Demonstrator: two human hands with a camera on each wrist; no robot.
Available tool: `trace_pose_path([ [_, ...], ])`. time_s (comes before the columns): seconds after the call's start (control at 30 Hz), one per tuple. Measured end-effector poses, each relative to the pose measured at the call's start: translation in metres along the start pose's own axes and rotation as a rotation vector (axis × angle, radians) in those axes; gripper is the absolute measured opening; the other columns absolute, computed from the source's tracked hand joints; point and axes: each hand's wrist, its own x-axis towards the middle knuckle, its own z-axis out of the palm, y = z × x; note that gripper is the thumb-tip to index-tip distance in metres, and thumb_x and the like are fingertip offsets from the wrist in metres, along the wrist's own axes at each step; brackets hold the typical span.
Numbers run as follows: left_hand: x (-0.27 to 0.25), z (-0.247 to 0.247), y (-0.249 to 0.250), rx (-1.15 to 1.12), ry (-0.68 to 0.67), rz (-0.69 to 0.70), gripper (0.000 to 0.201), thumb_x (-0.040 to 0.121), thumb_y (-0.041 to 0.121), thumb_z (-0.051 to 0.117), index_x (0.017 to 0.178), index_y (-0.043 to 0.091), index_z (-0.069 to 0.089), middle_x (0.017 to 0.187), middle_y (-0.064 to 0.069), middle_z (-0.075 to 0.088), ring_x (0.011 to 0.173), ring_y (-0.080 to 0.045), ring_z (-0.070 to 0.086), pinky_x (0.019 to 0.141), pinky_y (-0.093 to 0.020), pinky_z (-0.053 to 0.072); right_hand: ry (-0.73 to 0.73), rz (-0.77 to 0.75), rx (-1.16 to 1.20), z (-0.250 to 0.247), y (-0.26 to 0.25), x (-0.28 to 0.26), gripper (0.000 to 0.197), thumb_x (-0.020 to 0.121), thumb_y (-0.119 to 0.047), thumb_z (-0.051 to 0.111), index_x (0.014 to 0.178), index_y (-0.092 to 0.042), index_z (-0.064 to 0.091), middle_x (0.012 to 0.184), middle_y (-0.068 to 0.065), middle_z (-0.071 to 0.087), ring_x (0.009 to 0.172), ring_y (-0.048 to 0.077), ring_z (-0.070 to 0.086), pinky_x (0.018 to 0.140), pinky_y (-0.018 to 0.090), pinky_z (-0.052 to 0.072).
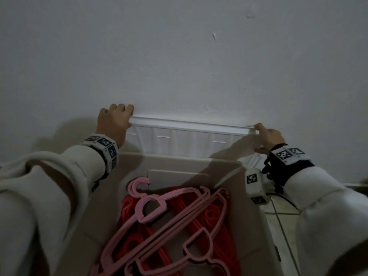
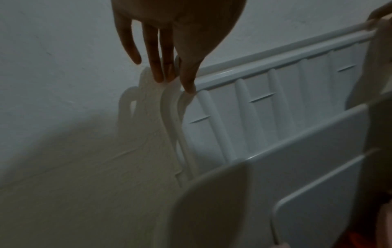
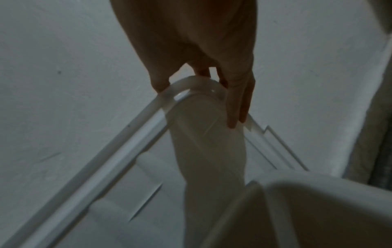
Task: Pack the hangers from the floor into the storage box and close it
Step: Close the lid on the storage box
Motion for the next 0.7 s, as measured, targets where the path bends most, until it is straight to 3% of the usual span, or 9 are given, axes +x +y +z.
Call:
trace_pose_path([
  [0.07, 0.0, -0.001, -0.004, -0.068, 0.006, 0.02, 0.019, 0.087, 0.013, 0.059, 0.102, 0.003, 0.054, 0.101, -0.019, 0.057, 0.096, -0.035, 0.05, 0.075, -0.042, 0.034, 0.021, 0.016, 0.062, 0.0, 0.0, -0.004, 0.034, 0.086, -0.033, 0.055, 0.099, -0.002, 0.057, 0.098, 0.014, 0.053, 0.093, 0.033, 0.055, 0.085, 0.046, 0.053],
  [0.13, -0.001, -0.001, -0.01, -0.156, 0.029, 0.04, 0.016, 0.087, 0.01, 0.057, 0.101, 0.002, 0.056, 0.098, -0.02, 0.059, 0.093, -0.035, 0.05, 0.074, -0.042, 0.037, -0.006, 0.008, 0.101, -0.001, -0.005, -0.005, 0.042, 0.085, -0.035, 0.056, 0.111, -0.003, 0.058, 0.097, 0.009, 0.051, 0.088, 0.027, 0.053, 0.089, 0.048, 0.051],
  [0.27, -0.01, 0.001, -0.027, -0.163, -0.001, 0.06, 0.016, 0.09, 0.01, 0.053, 0.102, 0.005, 0.062, 0.098, -0.02, 0.056, 0.093, -0.035, 0.05, 0.072, -0.043, 0.041, -0.051, -0.074, 0.093, -0.008, -0.024, -0.013, 0.05, 0.082, -0.038, 0.059, 0.12, -0.005, 0.056, 0.097, 0.005, 0.052, 0.086, 0.022, 0.052, 0.09, 0.046, 0.052],
  [0.37, -0.017, -0.005, -0.029, -0.217, -0.043, 0.005, 0.017, 0.095, 0.011, 0.043, 0.102, 0.004, 0.057, 0.098, -0.02, 0.054, 0.087, -0.033, 0.05, 0.067, -0.042, 0.043, -0.033, -0.144, 0.096, -0.014, -0.04, -0.024, 0.047, 0.083, -0.036, 0.058, 0.118, -0.004, 0.058, 0.094, 0.005, 0.053, 0.084, 0.021, 0.053, 0.088, 0.043, 0.053],
  [0.47, -0.023, -0.022, -0.023, -0.256, -0.056, -0.063, 0.013, 0.096, 0.011, 0.038, 0.102, 0.006, 0.048, 0.093, -0.017, 0.056, 0.075, -0.026, 0.047, 0.064, -0.036, 0.036, 0.023, -0.212, 0.121, -0.025, -0.056, -0.04, 0.044, 0.085, -0.035, 0.056, 0.116, -0.004, 0.059, 0.092, 0.003, 0.052, 0.082, 0.02, 0.052, 0.088, 0.041, 0.053],
  [0.57, -0.027, -0.045, -0.023, -0.217, -0.011, -0.042, 0.012, 0.095, 0.007, 0.038, 0.104, 0.009, 0.045, 0.097, -0.016, 0.055, 0.075, -0.024, 0.046, 0.063, -0.035, 0.036, 0.102, -0.248, 0.124, -0.042, -0.066, -0.059, 0.044, 0.085, -0.036, 0.054, 0.112, -0.002, 0.061, 0.089, 0.003, 0.053, 0.083, 0.024, 0.057, 0.088, 0.043, 0.053],
  [0.7, -0.04, -0.081, -0.028, -0.12, 0.089, 0.077, 0.026, 0.088, -0.004, 0.045, 0.111, 0.008, 0.05, 0.101, -0.018, 0.054, 0.087, -0.032, 0.054, 0.062, -0.036, 0.036, 0.193, -0.233, 0.178, -0.06, -0.073, -0.09, 0.042, 0.079, -0.033, 0.059, 0.102, 0.001, 0.067, 0.084, 0.009, 0.056, 0.077, 0.028, 0.055, 0.082, 0.048, 0.054],
])
